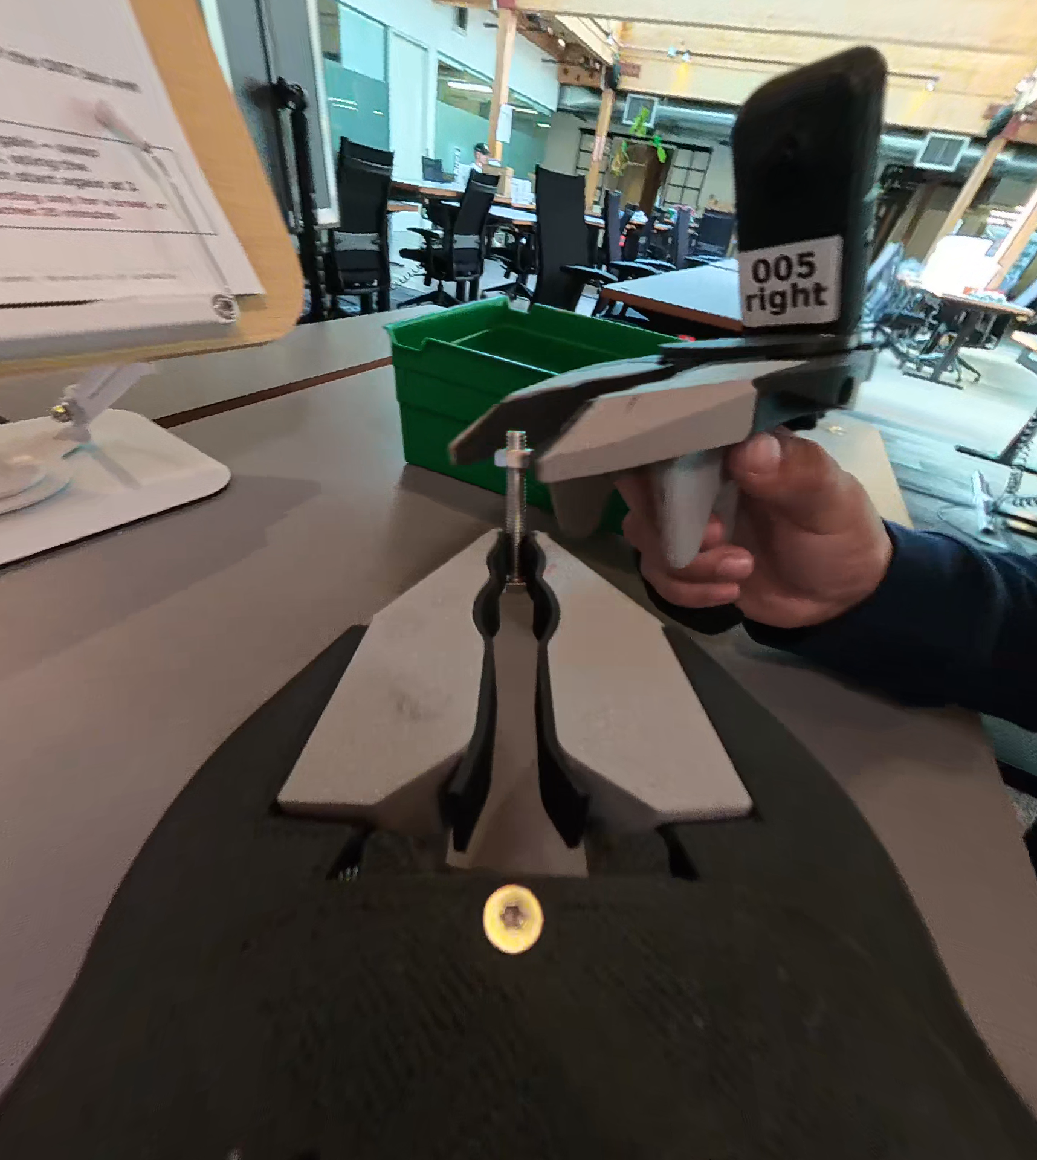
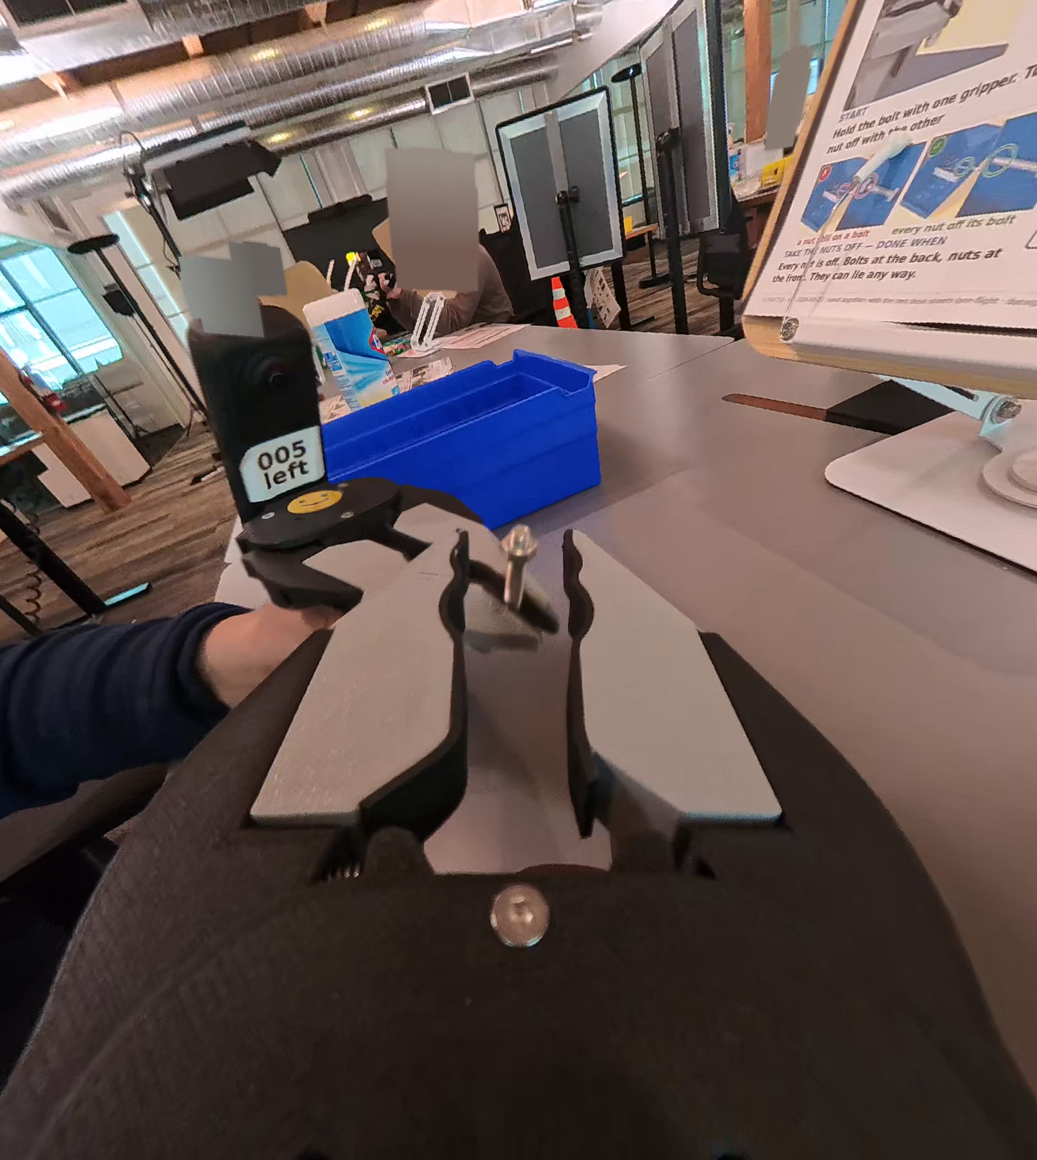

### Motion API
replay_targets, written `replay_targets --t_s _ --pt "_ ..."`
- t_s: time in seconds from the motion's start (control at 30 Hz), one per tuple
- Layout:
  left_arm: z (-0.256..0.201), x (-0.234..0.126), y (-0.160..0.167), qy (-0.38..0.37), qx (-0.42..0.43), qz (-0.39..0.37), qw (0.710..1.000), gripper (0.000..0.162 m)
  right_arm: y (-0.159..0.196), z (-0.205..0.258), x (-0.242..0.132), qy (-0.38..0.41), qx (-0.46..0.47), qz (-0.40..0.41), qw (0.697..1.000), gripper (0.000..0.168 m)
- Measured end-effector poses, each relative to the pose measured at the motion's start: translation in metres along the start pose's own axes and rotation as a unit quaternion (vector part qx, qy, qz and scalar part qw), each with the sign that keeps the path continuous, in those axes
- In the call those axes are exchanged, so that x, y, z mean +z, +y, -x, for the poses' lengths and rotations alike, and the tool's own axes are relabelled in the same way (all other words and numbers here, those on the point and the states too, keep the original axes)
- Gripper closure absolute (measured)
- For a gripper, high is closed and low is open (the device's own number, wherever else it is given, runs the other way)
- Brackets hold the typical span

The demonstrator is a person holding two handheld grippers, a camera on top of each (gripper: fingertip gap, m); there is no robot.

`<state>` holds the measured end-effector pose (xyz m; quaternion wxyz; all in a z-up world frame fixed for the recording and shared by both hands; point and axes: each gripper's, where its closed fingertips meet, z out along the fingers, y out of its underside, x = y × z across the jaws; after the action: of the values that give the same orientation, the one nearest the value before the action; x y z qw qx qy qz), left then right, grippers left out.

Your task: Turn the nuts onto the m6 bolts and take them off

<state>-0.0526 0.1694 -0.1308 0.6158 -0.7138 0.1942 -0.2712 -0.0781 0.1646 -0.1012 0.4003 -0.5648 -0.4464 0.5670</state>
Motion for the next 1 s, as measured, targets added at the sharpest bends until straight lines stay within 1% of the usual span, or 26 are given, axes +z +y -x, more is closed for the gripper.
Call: replay_targets --t_s 0.07,0.1,0.2,0.23,0.27,0.3,0.43,0.57,0.63,0.7,0.77,0.83,1.0 --pt "-0.009 0.004 0.003 0.008 0.025 0.010 1.000 0.159 0.002 -0.005 0.000 0.009 0.006 0.006 1.000 0.142" --pt "-0.006 0.004 0.003 -0.002 0.031 0.012 0.999 0.159 0.003 -0.009 -0.001 0.019 0.010 0.007 1.000 0.140" --pt "0.008 -0.003 -0.003 -0.021 0.002 -0.003 1.000 0.159 0.002 -0.017 -0.004 0.031 0.030 0.002 0.999 0.138" --pt "0.014 -0.006 -0.007 -0.025 -0.010 -0.015 1.000 0.159 0.001 -0.022 -0.006 0.045 0.032 0.000 0.998 0.148" --pt "0.017 -0.010 -0.010 -0.026 -0.018 -0.025 0.999 0.159 0.001 -0.027 -0.008 0.060 0.026 -0.002 0.998 0.154" --pt "0.020 -0.012 -0.012 -0.027 -0.020 -0.028 0.999 0.159 -0.001 -0.027 -0.009 0.059 0.020 -0.004 0.998 0.149" --pt "0.016 -0.009 -0.008 -0.025 -0.012 -0.017 0.999 0.159 -0.006 -0.005 -0.005 0.006 0.013 -0.017 1.000 0.143" --pt "-0.005 0.001 0.002 0.013 0.012 0.001 1.000 0.159 0.000 -0.001 0.000 0.007 -0.003 -0.003 1.000 0.141" --pt "-0.009 0.003 0.002 0.010 0.025 0.003 1.000 0.159 0.001 -0.006 -0.001 0.014 0.006 -0.001 1.000 0.143" --pt "-0.004 0.000 -0.002 -0.002 0.031 -0.001 1.000 0.159 0.000 -0.009 -0.003 0.013 0.022 -0.005 1.000 0.138" --pt "0.004 -0.004 -0.006 -0.011 0.018 -0.010 1.000 0.159 -0.002 -0.012 -0.005 0.014 0.032 -0.010 0.999 0.137" --pt "0.012 -0.009 -0.009 -0.019 0.005 -0.019 1.000 0.159 -0.003 -0.014 -0.007 0.020 0.029 -0.013 0.999 0.142" --pt "0.019 -0.013 -0.013 -0.032 -0.009 -0.031 0.999 0.159 -0.004 -0.003 -0.004 0.000 0.016 -0.013 1.000 0.142"
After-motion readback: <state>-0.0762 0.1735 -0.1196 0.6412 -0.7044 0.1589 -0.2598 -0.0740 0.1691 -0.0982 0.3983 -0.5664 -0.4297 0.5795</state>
